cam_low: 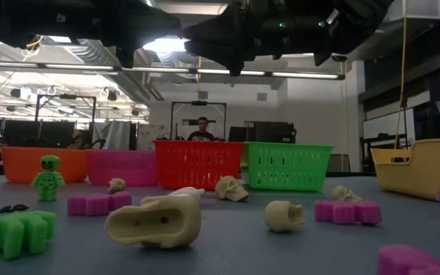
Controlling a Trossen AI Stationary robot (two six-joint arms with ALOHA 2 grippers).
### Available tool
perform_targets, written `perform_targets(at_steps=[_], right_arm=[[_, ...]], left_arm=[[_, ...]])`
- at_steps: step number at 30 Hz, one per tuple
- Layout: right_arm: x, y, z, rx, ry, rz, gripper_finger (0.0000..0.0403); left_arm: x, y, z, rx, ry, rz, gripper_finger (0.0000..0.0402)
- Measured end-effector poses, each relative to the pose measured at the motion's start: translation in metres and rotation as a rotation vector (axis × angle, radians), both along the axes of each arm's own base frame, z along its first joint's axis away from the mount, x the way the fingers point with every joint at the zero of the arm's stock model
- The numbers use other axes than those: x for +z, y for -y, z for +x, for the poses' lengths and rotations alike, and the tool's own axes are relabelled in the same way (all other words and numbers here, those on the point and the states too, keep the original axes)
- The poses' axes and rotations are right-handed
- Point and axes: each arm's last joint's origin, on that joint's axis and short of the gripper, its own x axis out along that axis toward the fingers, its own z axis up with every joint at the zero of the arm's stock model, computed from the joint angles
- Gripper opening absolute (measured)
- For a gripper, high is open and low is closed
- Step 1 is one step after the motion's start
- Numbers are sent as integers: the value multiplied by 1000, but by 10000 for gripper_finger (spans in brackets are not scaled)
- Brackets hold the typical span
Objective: Sort Halloween decoration
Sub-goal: Put the pink skeleton toy into the yellow bin
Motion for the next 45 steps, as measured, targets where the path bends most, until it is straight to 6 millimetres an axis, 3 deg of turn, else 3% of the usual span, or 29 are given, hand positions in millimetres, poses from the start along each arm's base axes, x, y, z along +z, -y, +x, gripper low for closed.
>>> perform_targets(at_steps=[11,25,37,45], right_arm=[[4,-2,0,69,50,-36,156],[4,0,0,13,84,-286,156],[9,0,0,7,135,-291,156],[6,0,14,2,114,-291,156]], left_arm=[[0,0,0,14,4,-1,28],[4,-1,-1,47,45,-22,28],[4,-6,0,67,45,-21,28],[4,-7,1,61,47,-21,28]])
